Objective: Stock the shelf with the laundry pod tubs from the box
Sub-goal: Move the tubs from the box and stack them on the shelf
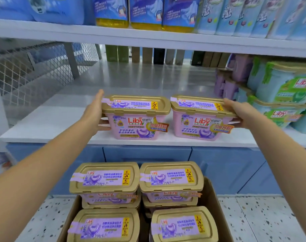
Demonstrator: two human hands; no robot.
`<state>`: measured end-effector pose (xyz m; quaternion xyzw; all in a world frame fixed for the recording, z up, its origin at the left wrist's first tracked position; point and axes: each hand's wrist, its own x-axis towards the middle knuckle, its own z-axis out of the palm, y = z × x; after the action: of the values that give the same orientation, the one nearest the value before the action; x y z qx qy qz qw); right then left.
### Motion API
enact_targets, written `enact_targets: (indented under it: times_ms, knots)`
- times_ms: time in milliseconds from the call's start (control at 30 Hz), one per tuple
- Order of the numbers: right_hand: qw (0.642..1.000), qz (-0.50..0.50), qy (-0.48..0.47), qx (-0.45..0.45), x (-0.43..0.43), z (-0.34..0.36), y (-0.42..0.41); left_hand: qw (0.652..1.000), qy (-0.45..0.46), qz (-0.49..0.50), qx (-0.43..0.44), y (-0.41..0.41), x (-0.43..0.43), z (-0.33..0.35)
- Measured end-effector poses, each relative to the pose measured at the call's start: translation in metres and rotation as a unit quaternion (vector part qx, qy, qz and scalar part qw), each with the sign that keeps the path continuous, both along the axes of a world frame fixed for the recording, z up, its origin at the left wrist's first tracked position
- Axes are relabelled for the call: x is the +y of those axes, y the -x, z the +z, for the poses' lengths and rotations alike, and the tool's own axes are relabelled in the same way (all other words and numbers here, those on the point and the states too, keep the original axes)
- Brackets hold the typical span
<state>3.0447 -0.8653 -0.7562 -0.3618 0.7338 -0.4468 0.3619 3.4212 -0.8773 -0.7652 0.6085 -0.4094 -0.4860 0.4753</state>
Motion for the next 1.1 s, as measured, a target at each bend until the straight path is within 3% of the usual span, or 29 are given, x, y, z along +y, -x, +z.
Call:
enact_targets:
  times_ms: [100, 200, 333, 467, 733, 1100]
  knots:
    - [0.994, 0.082, 0.040, -0.058, 0.013, -0.004, 0.003, 0.995, 0.096, 0.009, -0.006, 0.001, 0.019, -0.029]
    - [0.978, 0.115, 0.142, -0.099, 0.026, -0.031, 0.008, 0.981, 0.140, -0.051, -0.121, 0.002, 0.030, -0.063]
    - [0.973, 0.104, 0.203, 0.033, 0.036, -0.074, -0.008, 0.966, 0.137, -0.020, -0.220, 0.019, 0.023, -0.081]
    - [0.970, 0.045, 0.232, 0.054, 0.028, -0.095, -0.020, 0.952, 0.145, 0.028, -0.268, 0.026, 0.013, -0.089]
    - [0.972, 0.017, 0.207, 0.110, 0.017, -0.100, -0.024, 0.928, 0.156, 0.060, -0.333, 0.031, 0.003, -0.093]
    - [0.975, 0.036, 0.176, 0.129, 0.006, -0.096, -0.024, 0.925, 0.151, 0.066, -0.344, 0.031, -0.014, -0.094]
